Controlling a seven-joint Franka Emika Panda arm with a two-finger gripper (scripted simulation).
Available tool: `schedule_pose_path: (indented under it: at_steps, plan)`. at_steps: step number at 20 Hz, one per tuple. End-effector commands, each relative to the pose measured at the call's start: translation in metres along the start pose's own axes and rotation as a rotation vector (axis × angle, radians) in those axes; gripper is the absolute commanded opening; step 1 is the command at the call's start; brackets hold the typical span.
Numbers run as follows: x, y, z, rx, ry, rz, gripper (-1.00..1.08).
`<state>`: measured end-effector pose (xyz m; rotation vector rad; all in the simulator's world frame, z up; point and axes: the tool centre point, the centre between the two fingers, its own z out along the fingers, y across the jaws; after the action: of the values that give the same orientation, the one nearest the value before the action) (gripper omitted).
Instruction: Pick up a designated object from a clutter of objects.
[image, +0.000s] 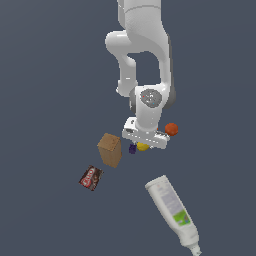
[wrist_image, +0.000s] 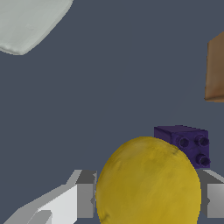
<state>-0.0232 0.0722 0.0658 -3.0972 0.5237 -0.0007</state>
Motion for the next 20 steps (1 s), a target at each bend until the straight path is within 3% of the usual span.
schedule_pose_path:
  at_steps: [1, 20]
  plan:
    - [0.000, 0.010, -0.015, 0.001, 0.001, 0.000, -1.00]
    - [-0.009, 0.125, -0.179, 0.004, -0.001, 0.001, -1.00]
